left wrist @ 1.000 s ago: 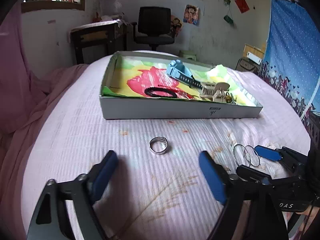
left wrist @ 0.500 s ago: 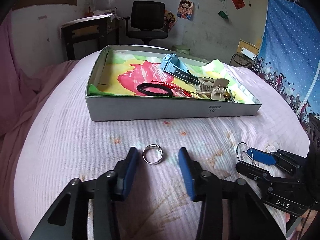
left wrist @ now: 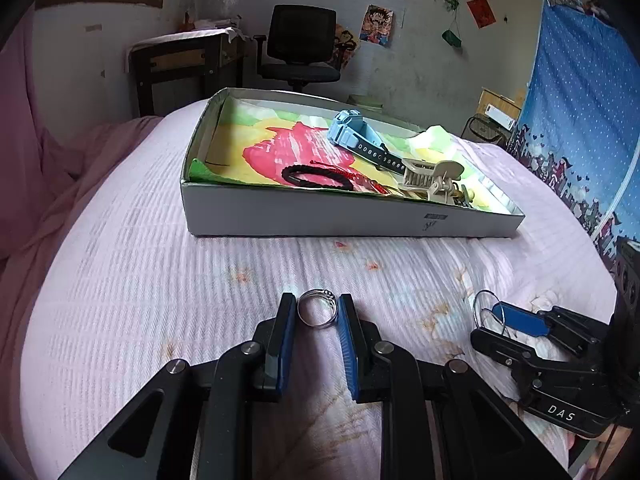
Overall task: Organize jewelry
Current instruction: 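Grasp the small silver ring with the left tool while the right tool grasps the two hoops, then carry the ring and hoops over the tray with both tools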
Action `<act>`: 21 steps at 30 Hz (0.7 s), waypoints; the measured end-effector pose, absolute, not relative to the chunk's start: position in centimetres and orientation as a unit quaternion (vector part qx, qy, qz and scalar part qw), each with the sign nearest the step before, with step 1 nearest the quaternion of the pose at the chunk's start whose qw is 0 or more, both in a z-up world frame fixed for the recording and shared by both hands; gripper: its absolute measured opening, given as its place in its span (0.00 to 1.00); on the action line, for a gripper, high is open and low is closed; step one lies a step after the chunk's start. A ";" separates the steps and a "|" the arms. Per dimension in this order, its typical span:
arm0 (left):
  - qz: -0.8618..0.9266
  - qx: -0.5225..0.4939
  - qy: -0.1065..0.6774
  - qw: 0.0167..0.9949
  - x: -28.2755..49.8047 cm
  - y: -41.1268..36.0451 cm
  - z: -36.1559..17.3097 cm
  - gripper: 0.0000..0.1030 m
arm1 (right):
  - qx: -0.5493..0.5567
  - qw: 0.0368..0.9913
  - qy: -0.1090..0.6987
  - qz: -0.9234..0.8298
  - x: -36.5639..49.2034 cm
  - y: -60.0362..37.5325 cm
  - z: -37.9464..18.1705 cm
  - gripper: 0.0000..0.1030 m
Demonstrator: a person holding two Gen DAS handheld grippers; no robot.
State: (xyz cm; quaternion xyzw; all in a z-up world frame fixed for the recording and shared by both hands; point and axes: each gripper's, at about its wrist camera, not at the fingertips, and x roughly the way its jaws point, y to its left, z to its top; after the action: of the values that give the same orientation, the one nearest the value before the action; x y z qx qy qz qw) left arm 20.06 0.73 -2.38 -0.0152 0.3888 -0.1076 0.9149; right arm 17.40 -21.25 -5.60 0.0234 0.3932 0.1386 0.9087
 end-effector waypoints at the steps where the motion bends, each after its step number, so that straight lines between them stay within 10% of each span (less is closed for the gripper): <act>1: -0.107 -0.014 0.388 0.915 20.0 0.7 -2.4 0.19 | 0.024 0.909 0.393 0.139 17.4 -21.2 -5.6 0.39; 21: -0.136 -0.024 0.335 0.932 18.0 0.3 -0.1 0.19 | 0.027 0.924 0.356 0.136 16.1 -21.6 -4.4 0.39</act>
State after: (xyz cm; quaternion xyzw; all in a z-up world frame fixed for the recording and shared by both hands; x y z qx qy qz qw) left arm 17.97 0.30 -0.14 -0.0236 0.3353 -0.1364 0.9319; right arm 16.12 -21.62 -4.40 0.0274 0.3560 0.1363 0.9241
